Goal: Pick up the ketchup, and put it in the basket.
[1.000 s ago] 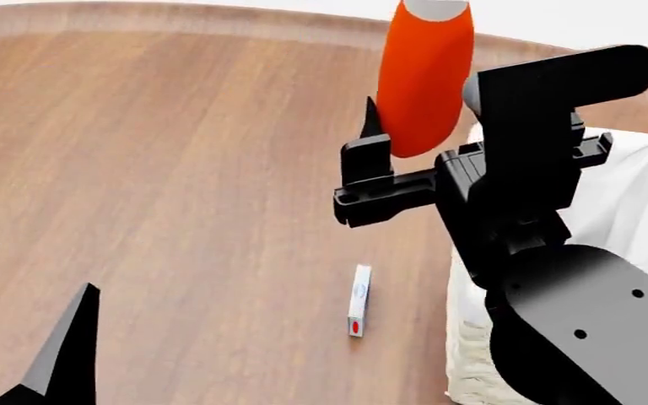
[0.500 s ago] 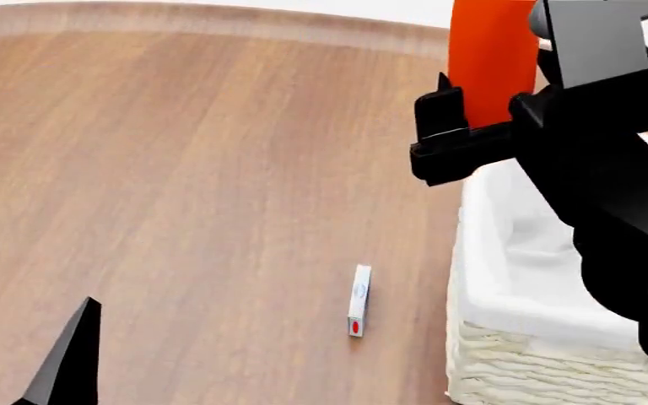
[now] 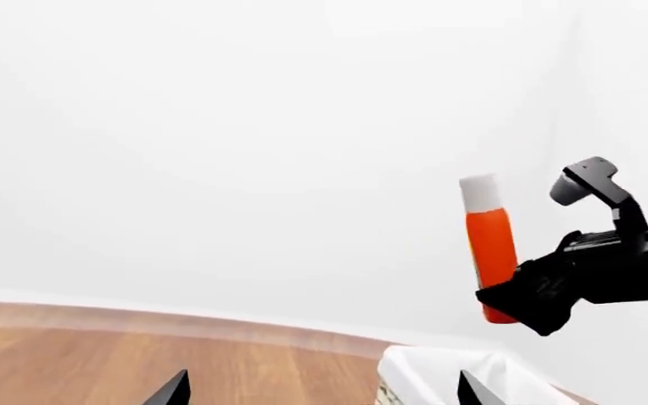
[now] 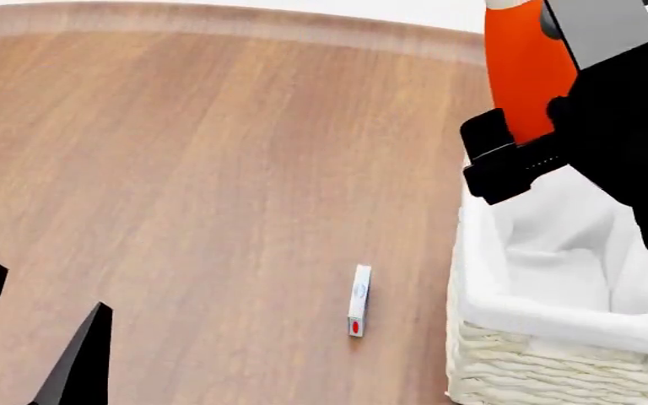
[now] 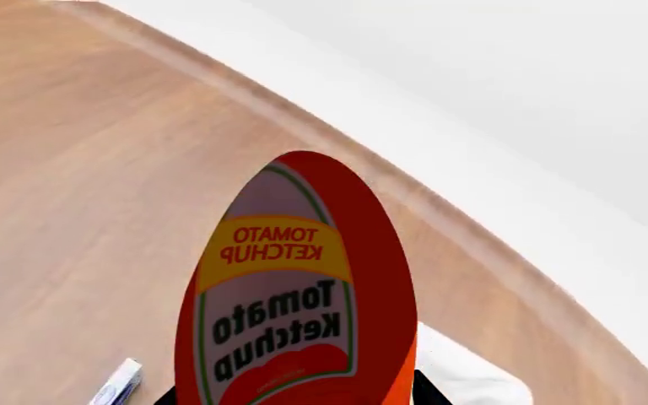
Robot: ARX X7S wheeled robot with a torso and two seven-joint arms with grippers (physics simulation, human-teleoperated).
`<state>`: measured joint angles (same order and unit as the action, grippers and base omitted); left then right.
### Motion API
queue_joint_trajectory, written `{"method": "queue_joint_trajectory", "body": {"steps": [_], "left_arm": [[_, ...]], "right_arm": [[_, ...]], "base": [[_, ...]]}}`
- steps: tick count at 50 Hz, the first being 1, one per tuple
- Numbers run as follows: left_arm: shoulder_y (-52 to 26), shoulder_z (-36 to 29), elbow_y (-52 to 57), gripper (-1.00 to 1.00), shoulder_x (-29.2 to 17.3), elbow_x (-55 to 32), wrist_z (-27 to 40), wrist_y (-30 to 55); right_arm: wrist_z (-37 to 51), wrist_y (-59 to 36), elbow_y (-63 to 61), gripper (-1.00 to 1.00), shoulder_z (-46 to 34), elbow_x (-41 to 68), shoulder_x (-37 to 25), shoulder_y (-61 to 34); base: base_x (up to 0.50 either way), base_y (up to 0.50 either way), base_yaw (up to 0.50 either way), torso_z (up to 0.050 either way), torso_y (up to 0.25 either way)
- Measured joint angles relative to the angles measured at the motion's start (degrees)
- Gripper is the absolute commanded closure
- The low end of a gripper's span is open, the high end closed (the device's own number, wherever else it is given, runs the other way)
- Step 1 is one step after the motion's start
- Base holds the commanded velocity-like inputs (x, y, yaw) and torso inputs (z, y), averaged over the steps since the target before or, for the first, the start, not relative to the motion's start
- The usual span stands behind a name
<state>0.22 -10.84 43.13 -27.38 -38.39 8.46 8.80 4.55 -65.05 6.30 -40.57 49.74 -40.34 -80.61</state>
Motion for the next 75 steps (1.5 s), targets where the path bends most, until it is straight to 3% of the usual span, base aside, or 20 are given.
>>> {"method": "queue_joint_trajectory", "body": {"steps": [20,45,75], "left_arm": [[-0.18,-0.96,-1.42,-1.00,0.18,0.35,-0.44,-0.30],[-0.24,-1.52,-2.39,-1.00,0.06,0.14,-0.55,-0.47],[-0.61,-2.28,-4.19,-1.00,0.23,0.07,-0.78,-0.77]], "right_arm": [[-4.94,-4.61,7.02,1.00,-4.60,-1.82,1.90,-5.89],[3.07,-9.75,25.13,1.00,2.09,-0.80,9.45,-8.93],[2.69,-5.65,40.40,1.00,2.05,-3.55,14.59,-9.92]], "base": [[0.00,0.00,0.00,0.000,0.001],[0.00,0.00,0.00,0.000,0.000],[0.00,0.00,0.00,0.000,0.000]]}}
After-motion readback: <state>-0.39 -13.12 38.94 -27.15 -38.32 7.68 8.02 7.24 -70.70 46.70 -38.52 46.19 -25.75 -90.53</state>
